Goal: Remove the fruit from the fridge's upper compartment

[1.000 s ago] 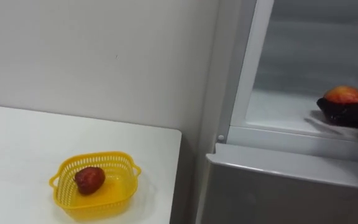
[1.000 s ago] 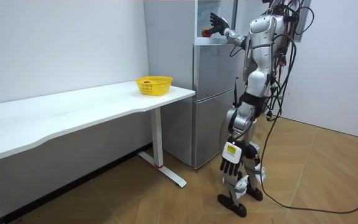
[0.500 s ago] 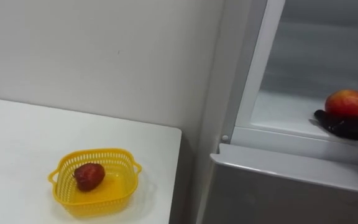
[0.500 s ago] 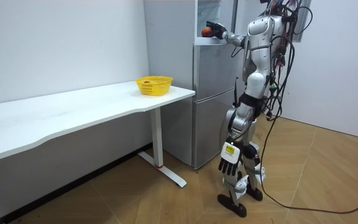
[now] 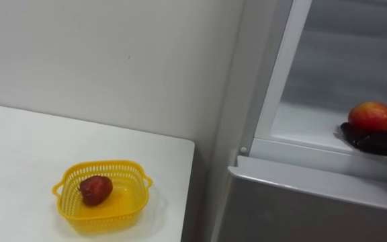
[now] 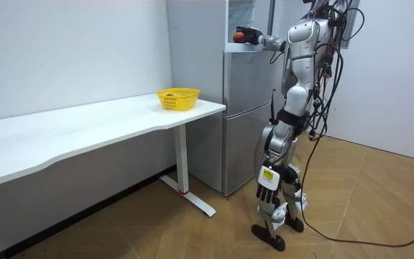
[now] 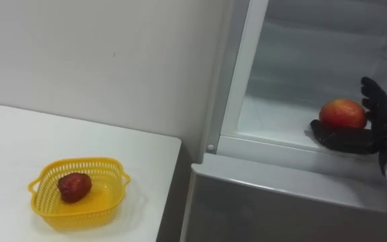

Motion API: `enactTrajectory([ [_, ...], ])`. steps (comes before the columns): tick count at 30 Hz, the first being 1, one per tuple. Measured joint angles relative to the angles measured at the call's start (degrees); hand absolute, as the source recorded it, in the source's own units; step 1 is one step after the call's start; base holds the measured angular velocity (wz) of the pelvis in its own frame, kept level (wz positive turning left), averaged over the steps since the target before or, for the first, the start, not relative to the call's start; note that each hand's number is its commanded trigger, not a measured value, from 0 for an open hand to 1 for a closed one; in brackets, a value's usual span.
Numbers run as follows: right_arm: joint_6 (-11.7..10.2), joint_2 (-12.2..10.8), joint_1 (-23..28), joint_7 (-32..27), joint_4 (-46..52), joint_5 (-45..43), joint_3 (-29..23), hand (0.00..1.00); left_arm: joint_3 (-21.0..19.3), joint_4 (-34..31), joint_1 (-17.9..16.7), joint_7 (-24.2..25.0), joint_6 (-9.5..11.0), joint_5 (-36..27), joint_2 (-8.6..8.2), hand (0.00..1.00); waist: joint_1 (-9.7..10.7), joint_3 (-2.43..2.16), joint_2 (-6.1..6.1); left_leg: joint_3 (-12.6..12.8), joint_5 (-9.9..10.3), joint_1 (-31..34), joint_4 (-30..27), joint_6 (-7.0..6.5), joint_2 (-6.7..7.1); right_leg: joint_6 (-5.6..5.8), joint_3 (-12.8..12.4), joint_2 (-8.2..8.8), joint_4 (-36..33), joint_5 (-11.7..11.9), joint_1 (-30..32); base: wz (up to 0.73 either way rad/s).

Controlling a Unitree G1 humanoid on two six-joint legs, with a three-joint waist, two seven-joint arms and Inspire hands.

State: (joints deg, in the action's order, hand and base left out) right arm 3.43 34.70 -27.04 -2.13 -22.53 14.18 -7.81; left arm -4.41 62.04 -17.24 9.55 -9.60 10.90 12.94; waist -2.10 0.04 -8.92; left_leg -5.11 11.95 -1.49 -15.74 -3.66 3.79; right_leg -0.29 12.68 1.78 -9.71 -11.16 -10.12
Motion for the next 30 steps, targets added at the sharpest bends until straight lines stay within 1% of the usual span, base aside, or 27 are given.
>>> enactTrajectory([
  [3,-0.03,0.47,-0.01,1.55,0.01,0.27,-0.06,1.00,0.00,0.04,0.00,0.10,-0.09,0.01,0.00,0.00,0.04,-0.07,0.14,-0.01,0.00,0.00,0.02,0.00,0.00,0.00,0.08,0.01,-0.01,0.00,-0.02,0.00],
  [9,-0.02,0.67,-0.07,2.66,0.01,0.47,-0.11,1.00,0.01,0.05,-0.01,0.13,-0.44,0.02,0.00,0.00,0.05,-0.16,0.31,-0.01,0.00,-0.03,0.03,0.00,-0.01,0.00,0.08,0.00,-0.01,0.00,-0.05,0.00],
  [12,-0.02,1.15,-0.06,3.68,-0.06,1.17,-0.11,1.00,0.05,0.05,-0.07,0.16,-0.43,0.00,0.07,0.00,0.02,-0.10,0.41,0.02,-0.01,-0.08,0.01,0.00,-0.02,0.00,0.07,-0.02,-0.01,0.00,-0.12,0.00],
  [17,-0.02,1.16,-0.40,2.96,-0.08,2.53,-0.21,1.00,0.06,-0.01,-0.08,0.16,-0.37,0.00,0.35,0.00,0.05,-0.03,0.77,0.04,-0.01,-0.14,0.05,0.00,-0.03,0.00,0.05,-0.01,-0.01,0.00,-0.10,0.00],
  [18,-0.03,1.16,-0.70,2.86,-0.08,2.96,-0.21,1.00,0.06,-0.02,-0.05,0.13,-0.34,0.00,0.45,0.00,0.01,0.06,0.90,0.05,-0.01,-0.16,0.09,0.00,-0.04,0.00,0.05,-0.01,-0.01,0.00,-0.10,0.00],
  [22,-0.27,1.16,-1.14,2.59,-0.07,3.93,-0.19,1.00,0.06,-0.02,-0.03,0.04,-0.32,-0.02,0.81,0.00,0.00,0.11,0.98,0.05,-0.01,-0.18,0.13,0.00,-0.08,0.00,0.03,-0.04,0.01,0.00,-0.11,0.00],
  [24,-0.31,1.15,-1.13,2.38,-0.06,4.63,-0.14,1.00,0.03,-0.02,0.06,-0.04,-0.30,-0.02,1.05,0.00,-0.32,0.15,1.03,0.14,-0.01,-0.27,0.15,0.01,-0.10,0.00,0.00,-0.04,0.03,0.00,-0.13,0.00],
  [26,-0.31,1.15,-1.13,2.28,-0.02,5.21,-0.14,1.00,-0.02,-0.02,0.20,-0.22,-0.22,0.01,1.04,0.00,-0.50,0.12,0.98,0.26,-0.01,-0.61,0.27,0.00,-0.10,0.00,-0.25,-0.04,0.04,0.00,-0.18,-0.05],
  [28,-0.29,1.10,-1.10,2.29,0.07,6.11,-0.13,1.00,-0.01,-0.02,0.12,-0.48,0.06,-0.01,1.04,0.00,-0.59,0.24,0.99,0.29,0.00,-1.16,0.54,0.00,-0.07,0.00,-0.61,-0.02,0.08,0.00,-0.83,-0.02],
  [30,-0.27,1.02,-1.10,1.90,0.83,6.10,-0.12,1.00,-0.07,-0.05,0.17,-0.57,0.42,-0.01,1.05,0.00,-0.80,0.19,0.97,0.28,-0.03,-1.22,0.80,0.01,-0.06,0.00,-1.13,-0.05,0.08,-0.01,-0.75,-0.02],
])
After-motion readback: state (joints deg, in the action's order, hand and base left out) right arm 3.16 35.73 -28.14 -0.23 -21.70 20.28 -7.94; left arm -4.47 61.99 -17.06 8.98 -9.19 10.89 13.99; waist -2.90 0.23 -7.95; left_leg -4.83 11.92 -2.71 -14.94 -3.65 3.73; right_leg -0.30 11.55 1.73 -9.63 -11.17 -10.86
